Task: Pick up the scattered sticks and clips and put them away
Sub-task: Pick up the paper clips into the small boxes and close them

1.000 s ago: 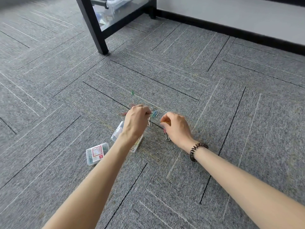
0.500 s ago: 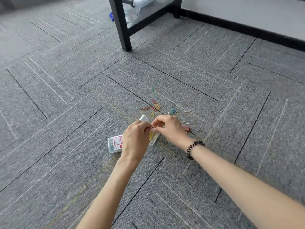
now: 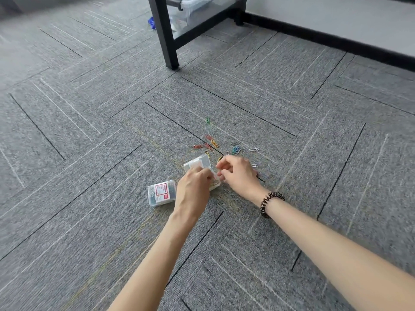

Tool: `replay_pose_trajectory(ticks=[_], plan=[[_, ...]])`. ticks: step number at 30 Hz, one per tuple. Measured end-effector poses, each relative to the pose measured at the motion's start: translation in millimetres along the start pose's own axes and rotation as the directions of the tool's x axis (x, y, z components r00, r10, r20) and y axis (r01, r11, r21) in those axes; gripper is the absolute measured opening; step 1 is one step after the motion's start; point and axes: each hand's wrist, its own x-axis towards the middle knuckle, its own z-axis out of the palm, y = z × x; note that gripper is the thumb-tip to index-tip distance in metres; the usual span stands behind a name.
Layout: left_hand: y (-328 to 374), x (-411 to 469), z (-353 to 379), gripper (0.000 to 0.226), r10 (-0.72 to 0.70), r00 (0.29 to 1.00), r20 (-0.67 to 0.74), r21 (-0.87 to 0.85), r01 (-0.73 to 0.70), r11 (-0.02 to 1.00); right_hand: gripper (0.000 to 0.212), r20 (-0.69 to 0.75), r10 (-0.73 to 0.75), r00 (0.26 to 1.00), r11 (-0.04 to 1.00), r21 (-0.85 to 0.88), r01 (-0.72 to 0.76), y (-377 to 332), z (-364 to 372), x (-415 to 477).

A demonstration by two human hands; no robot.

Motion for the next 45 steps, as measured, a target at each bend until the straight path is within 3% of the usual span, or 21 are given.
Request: replay_pose_trajectory(ticks=[4, 12, 20, 25, 29, 31, 36, 38, 45], plan=[[-5.1, -5.0, 0.2, 0.011, 0.010, 1.000, 0.001, 0.057, -0.010, 0.998, 0.018, 0.058, -0.009, 0.998, 0.999, 0.037, 0.007, 1.1, -0.5, -4.2], [-18.6, -10.3, -0.4, 0.017, 0.135, 0.991, -0.007, 0.027, -0.135, 0.990, 0.020, 0.009, -0.117, 0.993, 0.967, -0.228, 0.116, 3.5, -13.2, 14.4], [-36.6, -1.3, 0.4, 0.008, 0.071, 0.997, -0.015, 0.085, -0.070, 0.994, 0.024, 0.012, -0.195, 0.981, 0.919, -0.348, 0.187, 2.5, -6.9, 44.6], [-57.4, 15.5, -8.4, 0.007, -0.029, 0.995, -0.095, 0.144, 0.042, 0.989, 0.051, 0.140, -0.341, 0.930, 0.833, -0.412, 0.368, -10.7, 11.0, 62.2], [-71.0, 25.7, -8.6, 0.011, -0.074, 0.992, -0.106, 0.148, 0.089, 0.985, 0.081, 0.350, -0.312, 0.883, 0.754, -0.474, 0.454, -23.1, 26.6, 72.4], [-73.8, 27.8, -6.5, 0.016, -0.083, 0.991, -0.102, 0.141, 0.097, 0.985, 0.083, 0.413, -0.299, 0.860, 0.708, -0.508, 0.490, -24.8, 31.3, 73.6], [-66.5, 28.3, -4.4, 0.021, -0.028, 0.991, -0.130, 0.100, 0.041, 0.994, 0.047, 0.278, -0.469, 0.838, 0.636, -0.553, 0.539, -6.7, 27.1, 62.8], [-61.6, 32.0, -4.0, 0.019, -0.002, 0.991, -0.132, 0.102, 0.016, 0.995, 0.036, 0.213, -0.502, 0.838, 0.656, -0.538, 0.530, 4.5, 20.7, 57.2], [-37.9, 85.4, 2.6, 0.022, 0.099, 0.991, -0.095, 0.040, -0.095, 0.995, 0.038, 0.055, -0.365, 0.929, 0.806, -0.481, 0.345, 17.7, -13.4, 57.1]])
